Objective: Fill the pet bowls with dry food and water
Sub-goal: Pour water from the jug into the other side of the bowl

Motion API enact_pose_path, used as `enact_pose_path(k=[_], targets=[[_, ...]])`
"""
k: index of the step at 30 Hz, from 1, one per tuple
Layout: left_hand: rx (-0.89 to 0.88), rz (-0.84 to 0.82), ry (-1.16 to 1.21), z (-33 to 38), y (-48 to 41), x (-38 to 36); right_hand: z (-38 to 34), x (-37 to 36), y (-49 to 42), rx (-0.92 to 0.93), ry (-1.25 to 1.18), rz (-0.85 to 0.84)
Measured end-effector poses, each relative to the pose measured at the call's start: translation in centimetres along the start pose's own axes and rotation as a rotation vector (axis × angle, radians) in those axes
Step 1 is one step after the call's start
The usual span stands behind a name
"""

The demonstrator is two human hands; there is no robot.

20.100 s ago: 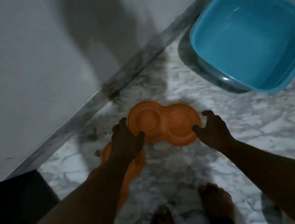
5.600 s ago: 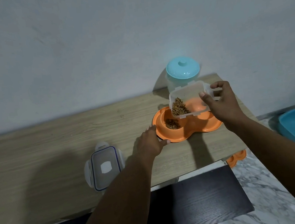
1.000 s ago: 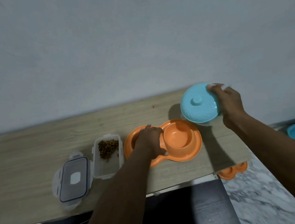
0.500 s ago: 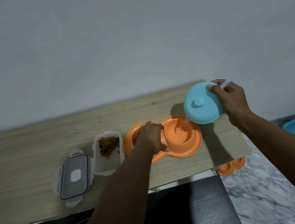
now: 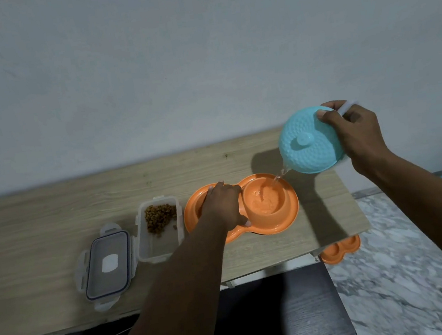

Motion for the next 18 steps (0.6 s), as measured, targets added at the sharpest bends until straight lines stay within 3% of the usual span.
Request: enact_pose_path(k=[9, 18], targets=[[0.013, -0.001, 0.011, 0.0, 0.1, 0.1, -0.5, -0.3, -0.1, 0.016, 0.005, -0.023], [0.013, -0.004, -0.002, 0.0, -0.2, 0.0, 2.6, -1.5, 0.8, -0.118, -0.054, 0.011]])
Point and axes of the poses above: each hand's wrist, its own y-axis away from the middle knuckle, its own x-axis out of the back of the hand, z = x × y, the point moved 2 cm from there along -y, towards the middle knuckle, and after that the axes turned 7 degrees about -y, right-handed, at the moved point
